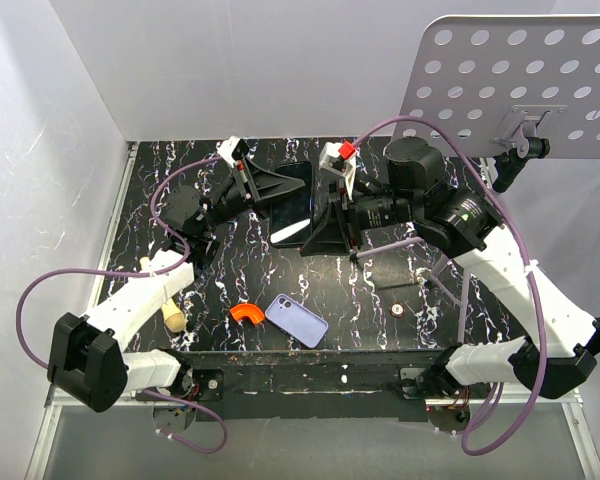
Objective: Take the phone out of the phone case
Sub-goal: Remove the phone case from the phone.
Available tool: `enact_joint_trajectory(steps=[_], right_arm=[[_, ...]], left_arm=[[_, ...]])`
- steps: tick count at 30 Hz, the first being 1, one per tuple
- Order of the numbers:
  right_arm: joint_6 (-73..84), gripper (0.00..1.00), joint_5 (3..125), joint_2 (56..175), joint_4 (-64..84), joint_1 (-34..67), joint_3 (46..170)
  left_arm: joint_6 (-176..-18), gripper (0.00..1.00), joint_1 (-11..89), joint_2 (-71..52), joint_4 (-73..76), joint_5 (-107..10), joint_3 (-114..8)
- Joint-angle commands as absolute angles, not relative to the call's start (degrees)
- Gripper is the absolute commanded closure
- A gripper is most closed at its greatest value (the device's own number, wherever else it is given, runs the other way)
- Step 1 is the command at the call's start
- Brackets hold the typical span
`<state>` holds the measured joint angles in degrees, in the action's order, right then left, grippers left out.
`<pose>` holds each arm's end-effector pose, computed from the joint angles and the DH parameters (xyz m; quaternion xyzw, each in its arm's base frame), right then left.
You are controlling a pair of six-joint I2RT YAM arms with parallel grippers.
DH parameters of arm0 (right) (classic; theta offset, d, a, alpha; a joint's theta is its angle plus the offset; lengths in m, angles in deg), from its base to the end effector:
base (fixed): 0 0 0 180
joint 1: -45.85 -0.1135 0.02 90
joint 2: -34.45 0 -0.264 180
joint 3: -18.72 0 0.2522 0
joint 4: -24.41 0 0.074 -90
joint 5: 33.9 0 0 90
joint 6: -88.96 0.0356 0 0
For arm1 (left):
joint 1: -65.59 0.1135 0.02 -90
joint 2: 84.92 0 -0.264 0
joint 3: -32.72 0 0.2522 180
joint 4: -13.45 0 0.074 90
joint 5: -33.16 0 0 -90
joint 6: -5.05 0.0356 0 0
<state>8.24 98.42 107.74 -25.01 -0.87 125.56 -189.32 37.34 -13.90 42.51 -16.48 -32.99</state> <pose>0.1545 0.1990 0.4783 -0.4449 0.6350 0.5182 0.3611 0.2338 -0.1518 0.3805 -0.0887 0.5820 -0.7956 0.1432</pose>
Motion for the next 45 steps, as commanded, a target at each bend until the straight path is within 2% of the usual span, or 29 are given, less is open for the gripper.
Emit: enact_joint_trajectory(steps=[1, 13, 17, 18, 22, 23, 25, 29, 34, 36, 38, 39, 45], right_arm=[[-5.6, 0.99, 94.25, 106.87, -7.45, -2.58, 131.62], [-7.11, 0.99, 89.23, 108.98, -10.97, -2.49, 133.12], [3.67, 0.99, 87.12, 106.79, -10.54, -2.32, 125.85], [7.79, 0.93, 86.08, 105.3, -9.75, -2.4, 122.6], [22.39, 0.45, 89.05, 95.64, -1.07, -2.05, 105.99], [25.03, 0.36, 90.45, 94.05, 0.61, -2.05, 103.87], [29.87, 0.3, 91.33, 92.11, 2.64, -1.96, 102.45], [34.64, 0.24, 90.82, 90.78, 8.97, -1.88, 100.78], [36.48, 0.26, 89.49, 94.65, 5.99, -0.38, 104.55], [37.71, 0.31, 89.58, 95.53, 6.6, -0.29, 104.73], [37.72, 0.44, 88.45, 95.97, 4.42, -0.21, 105.43], [37.72, 0.46, 87.22, 95.79, 2.93, -0.29, 105.52], [35.26, 0.43, 82.28, 93.59, -5.69, -0.2, 105.25]], left_arm=[[-188.92, 1.0, 35.62, -12.76, 30.27, -14.39, -30.79], [-190.59, 1.0, 35.53, -13.55, 34.82, -16.31, -30.71], [-185.78, 1.0, 35.71, -16.62, 39.58, -23.42, -28.33], [-183.67, 1.0, 35.71, -17.24, 40.54, -25.35, -28.07], [-174.35, 1.0, 36.06, -19.26, 38.81, -29.06, -29.99], [-171.63, 1.0, 36.06, -19.62, 37.23, -29.06, -30.87], [-167.58, 1.0, 36.06, -20.32, 33.28, -29.15, -32.98], [-167.12, 1.0, 36.06, -21.03, 34.66, -30.12, -33.34], [-169.85, 1.0, 36.06, -20.94, 38.0, -30.47, -32.9], [-169.94, 1.0, 36.06, -21.2, 38.18, -30.73, -33.07], [-170.46, 1.0, 36.06, -21.2, 38.79, -31.17, -32.9], [-170.64, 1.0, 35.97, -21.11, 39.14, -31.26, -33.07], [-170.2, 1.0, 35.97, -20.59, 39.76, -31.09, -33.69]])
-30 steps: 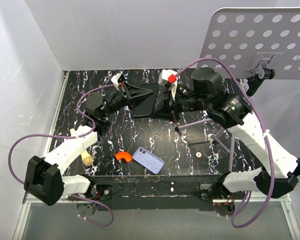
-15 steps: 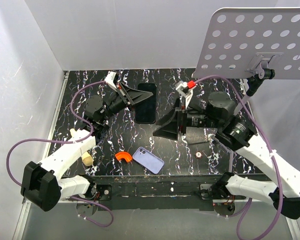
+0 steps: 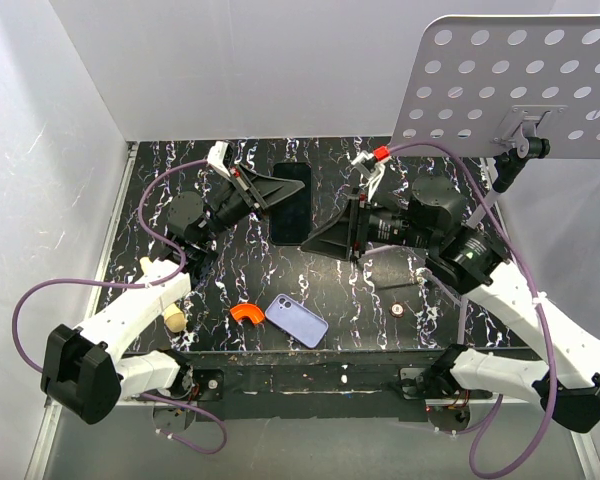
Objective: Take the phone out of the phone case
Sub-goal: Remove the phone case from the phone.
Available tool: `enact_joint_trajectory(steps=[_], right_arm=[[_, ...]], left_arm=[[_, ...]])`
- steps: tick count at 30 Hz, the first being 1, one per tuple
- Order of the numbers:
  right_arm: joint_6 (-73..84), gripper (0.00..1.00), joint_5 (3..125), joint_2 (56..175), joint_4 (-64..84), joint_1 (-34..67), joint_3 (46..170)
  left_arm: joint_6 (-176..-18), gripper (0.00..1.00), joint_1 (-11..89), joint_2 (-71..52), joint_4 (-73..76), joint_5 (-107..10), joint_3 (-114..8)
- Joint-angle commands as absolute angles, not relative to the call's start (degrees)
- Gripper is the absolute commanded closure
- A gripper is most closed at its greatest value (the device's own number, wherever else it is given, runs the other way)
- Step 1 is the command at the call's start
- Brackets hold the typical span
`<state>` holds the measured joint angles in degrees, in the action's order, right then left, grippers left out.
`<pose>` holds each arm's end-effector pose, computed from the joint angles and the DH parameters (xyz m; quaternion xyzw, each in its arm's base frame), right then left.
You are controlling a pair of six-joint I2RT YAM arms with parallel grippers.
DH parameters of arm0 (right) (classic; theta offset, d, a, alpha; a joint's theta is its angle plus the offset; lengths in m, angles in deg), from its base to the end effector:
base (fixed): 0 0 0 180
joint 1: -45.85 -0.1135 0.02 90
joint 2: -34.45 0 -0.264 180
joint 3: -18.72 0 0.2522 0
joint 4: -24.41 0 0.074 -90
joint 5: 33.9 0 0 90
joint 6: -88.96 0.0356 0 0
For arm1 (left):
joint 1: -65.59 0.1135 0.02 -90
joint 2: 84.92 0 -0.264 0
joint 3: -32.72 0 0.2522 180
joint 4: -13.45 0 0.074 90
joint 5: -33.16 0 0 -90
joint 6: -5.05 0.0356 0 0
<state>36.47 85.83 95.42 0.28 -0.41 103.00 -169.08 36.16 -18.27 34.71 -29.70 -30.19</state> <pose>0.1452 0.1772 0.4426 -0.2321 0.6726 0.5890 0.3832 0.2253 -0.1457 0.3712 -0.0959 0.5974 -0.7319 0.3135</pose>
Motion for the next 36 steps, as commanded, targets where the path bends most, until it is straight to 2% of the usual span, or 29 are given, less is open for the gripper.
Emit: enact_joint_trajectory(steps=[1, 9, 18, 24, 27, 30, 36], right_arm=[[35.34, 0.43, 83.24, 94.12, -6.14, -0.29, 105.6], [34.46, 0.44, 85.35, 94.3, -8.96, -0.03, 106.49], [37.1, 0.56, 89.93, 98.6, 3.35, 0.06, 104.64], [37.01, 0.73, 93.88, 98.87, 6.77, 0.32, 102.71], [34.74, 0.88, 96.43, 98.34, 9.41, 0.23, 101.04], [30.26, 0.99, 98.28, 96.94, 13.71, 0.32, 98.32], [20.07, 0.99, 95.74, 97.11, 14.26, 0.23, 99.35]], left_arm=[[-170.03, 1.0, 36.06, -20.5, 39.59, -30.91, -33.95], [-167.65, 1.0, 36.06, -21.73, 36.25, -30.39, -35.09], [-169.41, 1.0, 36.06, -21.2, 37.83, -28.89, -34.92], [-170.55, 1.0, 36.06, -20.5, 38.36, -26.78, -36.15], [-173.7, 1.0, 36.06, -20.41, 39.58, -25.99, -35.54], [-179.32, 1.0, 36.06, -19.45, 42.22, -24.24, -34.83], [-185.58, 1.0, 35.88, -18.91, 42.58, -20.89, -33.69]])
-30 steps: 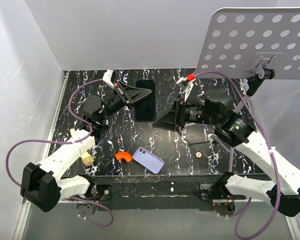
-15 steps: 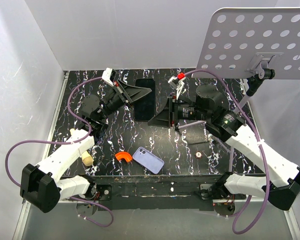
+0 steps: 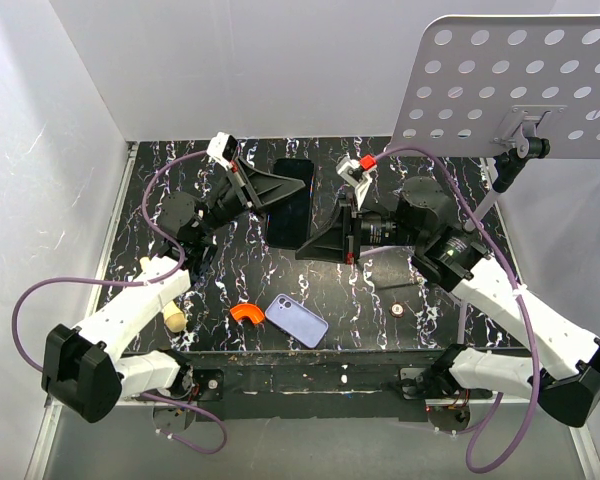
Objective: Take the phone out of the phone case
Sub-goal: Remove the phone case from the phone.
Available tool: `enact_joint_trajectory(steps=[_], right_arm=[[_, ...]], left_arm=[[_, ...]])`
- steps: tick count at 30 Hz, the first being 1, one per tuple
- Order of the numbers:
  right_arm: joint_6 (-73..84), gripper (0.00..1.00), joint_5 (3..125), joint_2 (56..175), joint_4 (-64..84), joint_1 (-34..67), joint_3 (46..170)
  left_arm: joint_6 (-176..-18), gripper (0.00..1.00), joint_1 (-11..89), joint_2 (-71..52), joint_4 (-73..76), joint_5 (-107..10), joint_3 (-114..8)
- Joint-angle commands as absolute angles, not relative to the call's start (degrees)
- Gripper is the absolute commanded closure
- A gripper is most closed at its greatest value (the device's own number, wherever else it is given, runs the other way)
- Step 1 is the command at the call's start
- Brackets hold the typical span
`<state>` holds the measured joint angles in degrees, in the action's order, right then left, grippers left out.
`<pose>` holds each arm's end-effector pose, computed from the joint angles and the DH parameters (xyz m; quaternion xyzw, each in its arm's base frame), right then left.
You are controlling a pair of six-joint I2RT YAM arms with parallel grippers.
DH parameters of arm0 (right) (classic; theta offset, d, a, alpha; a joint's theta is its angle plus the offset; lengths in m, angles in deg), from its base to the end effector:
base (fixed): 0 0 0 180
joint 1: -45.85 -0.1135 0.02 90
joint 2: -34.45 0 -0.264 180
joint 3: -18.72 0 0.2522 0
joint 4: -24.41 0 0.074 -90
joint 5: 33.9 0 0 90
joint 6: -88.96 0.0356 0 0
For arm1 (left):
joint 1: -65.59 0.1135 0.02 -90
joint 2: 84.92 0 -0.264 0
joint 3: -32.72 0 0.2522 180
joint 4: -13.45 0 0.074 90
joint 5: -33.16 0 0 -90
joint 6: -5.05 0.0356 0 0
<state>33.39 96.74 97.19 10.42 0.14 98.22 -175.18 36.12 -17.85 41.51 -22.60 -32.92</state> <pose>0.1520 0.1890 0.4258 -0.3138 0.6190 0.6204 0.3654 0.2180 -0.1462 0.3967 -0.0378 0.5597 -0.7809 0.2748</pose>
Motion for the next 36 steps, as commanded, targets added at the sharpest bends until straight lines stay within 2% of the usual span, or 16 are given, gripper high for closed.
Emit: enact_joint_trajectory(steps=[1, 6, 16, 23, 28, 34, 36], right_arm=[[18.22, 0.99, 95.47, 97.72, 13.21, 0.23, 100.58], [12.5, 0.99, 93.63, 101.59, 8.56, 0.23, 106.83], [11.26, 0.99, 87.39, 103.97, 5.91, 0.15, 110.0], [30.56, 0.99, 73.96, 104.58, 0.11, 0.58, 111.94], [42.01, 0.99, 68.67, 105.63, -4.91, 3.04, 111.06], [51.58, 0.99, 75.16, 105.2, 10.09, 3.31, 103.78], [55.28, 0.93, 76.31, 104.41, 18.71, 3.75, 100.43]], left_arm=[[-186.02, 1.0, 35.8, -19.09, 42.49, -20.72, -33.43], [-188.74, 1.0, 35.45, -19.18, 44.42, -20.63, -32.46], [-189.54, 1.0, 35.18, -18.56, 46.71, -19.92, -32.64], [-185.85, 1.0, 35.09, -18.39, 48.38, -19.4, -33.6], [-180.76, 1.0, 34.66, -18.74, 46.09, -17.03, -37.45], [-179.69, 1.0, 32.9, -18.74, 46.53, -15.88, -38.97], [-180.39, 1.0, 31.67, -18.48, 47.58, -16.67, -38.53]])
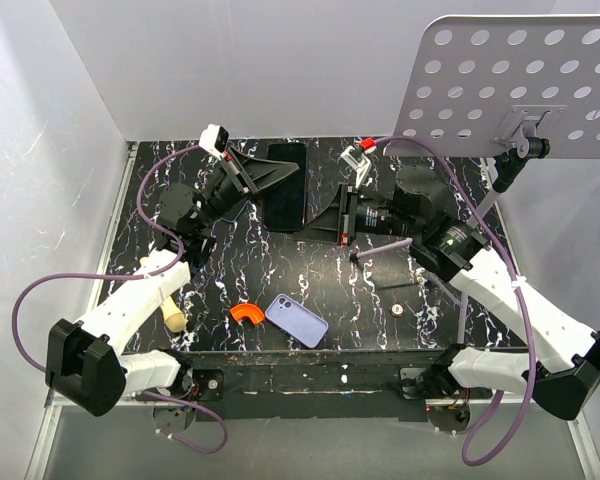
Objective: Take the phone out of the phone case
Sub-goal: Remove the phone case from the phone.
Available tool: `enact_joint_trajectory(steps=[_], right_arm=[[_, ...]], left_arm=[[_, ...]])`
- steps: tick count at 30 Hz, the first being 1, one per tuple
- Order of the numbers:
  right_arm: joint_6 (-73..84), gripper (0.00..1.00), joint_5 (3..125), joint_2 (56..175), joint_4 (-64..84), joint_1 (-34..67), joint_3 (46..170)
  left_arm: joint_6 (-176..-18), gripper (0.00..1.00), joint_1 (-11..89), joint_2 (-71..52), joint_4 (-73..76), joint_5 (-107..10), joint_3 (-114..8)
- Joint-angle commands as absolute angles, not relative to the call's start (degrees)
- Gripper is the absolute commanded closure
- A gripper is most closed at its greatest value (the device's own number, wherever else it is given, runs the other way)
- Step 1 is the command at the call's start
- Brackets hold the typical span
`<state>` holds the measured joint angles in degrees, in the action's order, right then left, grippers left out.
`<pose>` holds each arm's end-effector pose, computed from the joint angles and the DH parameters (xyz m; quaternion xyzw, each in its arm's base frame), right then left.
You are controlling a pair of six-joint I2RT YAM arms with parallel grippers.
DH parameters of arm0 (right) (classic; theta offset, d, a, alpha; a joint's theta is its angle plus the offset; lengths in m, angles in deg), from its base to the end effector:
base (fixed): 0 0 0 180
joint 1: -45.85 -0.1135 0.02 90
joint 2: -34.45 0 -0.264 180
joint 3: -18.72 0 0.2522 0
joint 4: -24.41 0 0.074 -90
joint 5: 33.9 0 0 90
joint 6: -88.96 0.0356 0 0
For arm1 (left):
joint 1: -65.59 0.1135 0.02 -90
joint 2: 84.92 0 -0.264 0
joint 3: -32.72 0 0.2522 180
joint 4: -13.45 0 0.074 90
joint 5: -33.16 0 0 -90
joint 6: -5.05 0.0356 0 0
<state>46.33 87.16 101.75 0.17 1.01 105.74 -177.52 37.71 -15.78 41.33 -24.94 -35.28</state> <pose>0.1712 0.1961 0.4339 -0.1660 0.7115 0.6075 0.3117 0.2309 -0.1435 0.4021 -0.0721 0.5512 -0.7822 0.2815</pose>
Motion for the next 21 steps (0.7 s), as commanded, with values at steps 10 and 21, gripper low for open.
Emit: enact_joint_trajectory(steps=[10, 21], right_arm=[[63.47, 0.72, 68.94, 98.79, 27.35, 3.84, 92.17], [37.5, 0.87, 64.02, 101.16, 15.14, -0.37, 94.99]], left_arm=[[-176.01, 1.0, 25.43, -19.79, 48.73, -23.52, -34.75], [-173.7, 1.0, 22.88, -21.03, 41.53, -29.68, -35.09]])
